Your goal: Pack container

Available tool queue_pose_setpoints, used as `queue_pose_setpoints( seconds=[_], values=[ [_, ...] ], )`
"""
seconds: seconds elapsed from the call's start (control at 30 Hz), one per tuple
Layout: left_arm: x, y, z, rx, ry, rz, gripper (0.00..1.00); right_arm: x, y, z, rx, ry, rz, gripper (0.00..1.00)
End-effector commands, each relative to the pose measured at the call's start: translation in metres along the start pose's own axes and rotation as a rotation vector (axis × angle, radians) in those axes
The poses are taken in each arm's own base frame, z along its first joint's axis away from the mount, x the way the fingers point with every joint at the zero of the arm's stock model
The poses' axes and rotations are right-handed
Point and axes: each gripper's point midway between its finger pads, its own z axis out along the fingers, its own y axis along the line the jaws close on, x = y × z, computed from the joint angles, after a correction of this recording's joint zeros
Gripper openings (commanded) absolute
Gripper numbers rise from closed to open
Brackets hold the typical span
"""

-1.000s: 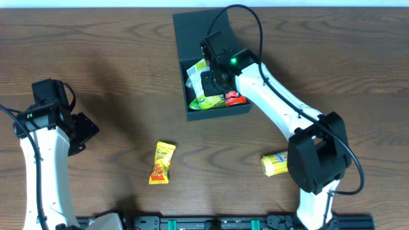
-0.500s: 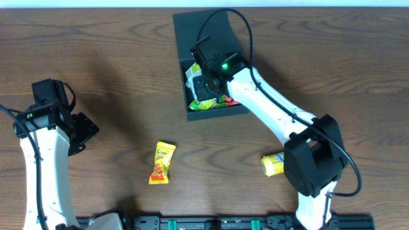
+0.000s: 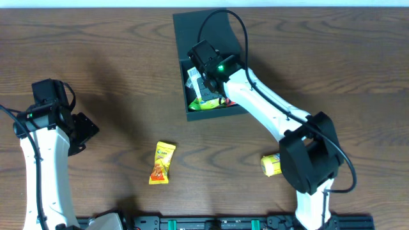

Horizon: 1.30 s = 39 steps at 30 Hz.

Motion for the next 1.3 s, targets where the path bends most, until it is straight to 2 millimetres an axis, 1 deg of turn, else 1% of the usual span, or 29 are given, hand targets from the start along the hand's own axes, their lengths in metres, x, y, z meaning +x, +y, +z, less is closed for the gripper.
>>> queue_pose_setpoints(
  seconds=[0.0, 0.13, 0.2, 0.37, 0.5, 0.6, 0.67, 0.83, 1.0, 1.13, 1.2, 1.27],
  values=[
    [-0.002, 0.004, 0.001, -0.022, -0.005, 0.002, 0.95, -0.007, -0.019, 0.005, 0.093, -0.034, 0.034, 0.01],
    [-0.002, 0.004, 0.001, -0.022, -0.005, 0.002, 0.95, -0.014, -0.035, 0.005, 0.15, -0.062, 0.055, 0.01],
    [-0.002, 0.004, 0.001, -0.022, -0.005, 0.002, 0.95, -0.015, -0.039, 0.006, 0.154, -0.06, 0.064, 0.01],
    [-0.002, 0.004, 0.001, -0.022, -0.005, 0.002, 0.95, -0.015, -0.039, 0.01, 0.156, -0.056, 0.064, 0.01],
    [-0.002, 0.004, 0.001, -0.022, -0.005, 0.002, 0.95, -0.009, -0.036, 0.019, 0.151, -0.028, 0.056, 0.01],
    [-0.002, 0.004, 0.001, -0.022, -0.005, 0.002, 0.95, -0.001, -0.028, 0.031, 0.115, 0.013, 0.05, 0.01],
    [-0.002, 0.004, 0.001, -0.022, -0.005, 0.002, 0.95, 0.002, -0.025, 0.035, 0.104, 0.028, 0.048, 0.01],
    [-0.002, 0.004, 0.001, -0.022, -0.005, 0.002, 0.95, 0.005, -0.02, 0.038, 0.077, 0.043, 0.048, 0.01],
    [-0.002, 0.004, 0.001, -0.022, -0.005, 0.002, 0.95, 0.012, 0.005, 0.037, -0.06, 0.088, 0.052, 0.01],
    [-0.002, 0.004, 0.001, -0.022, -0.005, 0.002, 0.95, 0.01, 0.027, 0.035, -0.171, 0.092, 0.053, 0.01],
    [-0.002, 0.004, 0.001, -0.022, -0.005, 0.002, 0.95, 0.009, 0.033, 0.033, -0.198, 0.09, 0.052, 0.01],
    [-0.002, 0.004, 0.001, -0.022, -0.005, 0.002, 0.95, 0.008, 0.034, 0.033, -0.196, 0.084, 0.05, 0.01]
  ],
)
